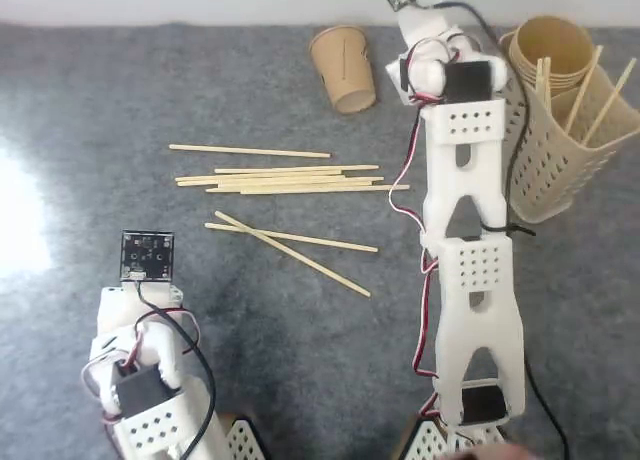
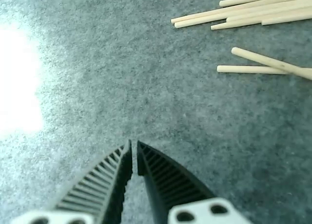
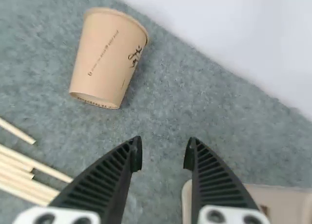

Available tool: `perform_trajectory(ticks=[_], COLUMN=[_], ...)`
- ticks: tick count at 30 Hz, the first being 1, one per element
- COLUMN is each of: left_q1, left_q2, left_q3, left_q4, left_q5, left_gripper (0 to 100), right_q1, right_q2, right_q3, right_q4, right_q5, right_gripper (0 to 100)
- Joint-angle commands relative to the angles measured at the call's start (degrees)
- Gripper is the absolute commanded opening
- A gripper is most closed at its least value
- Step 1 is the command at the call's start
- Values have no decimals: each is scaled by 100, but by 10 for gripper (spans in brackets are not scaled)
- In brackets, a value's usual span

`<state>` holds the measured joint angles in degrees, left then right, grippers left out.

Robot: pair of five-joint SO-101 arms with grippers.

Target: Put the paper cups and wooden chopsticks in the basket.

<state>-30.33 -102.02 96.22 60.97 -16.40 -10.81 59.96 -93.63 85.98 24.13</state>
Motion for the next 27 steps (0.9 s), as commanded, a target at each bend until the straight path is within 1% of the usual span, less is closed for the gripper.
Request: perform_trajectory(ticks=[1,6,10,17,24,27], left_q1=[26,44,53,53,53,53], left_q2=[-44,-44,-44,-44,-44,-44], left_q3=[-31,-31,-31,-31,-31,-22], left_q4=[-105,-114,-114,-114,-114,-114], left_q5=[-62,-62,-62,-62,-62,-62], left_gripper=[15,15,15,15,15,15], right_q1=[154,154,-40,-136,-127,-163], right_q2=[251,1015,1657,2229,2800,3090], right_q3=[-79,-123,-123,-273,-273,-255], right_q4=[-699,-1807,-2738,-3134,-5270,-6273], right_q5=[-53,-26,-18,-18,26,492], right_gripper=[147,147,147,148,147,147])
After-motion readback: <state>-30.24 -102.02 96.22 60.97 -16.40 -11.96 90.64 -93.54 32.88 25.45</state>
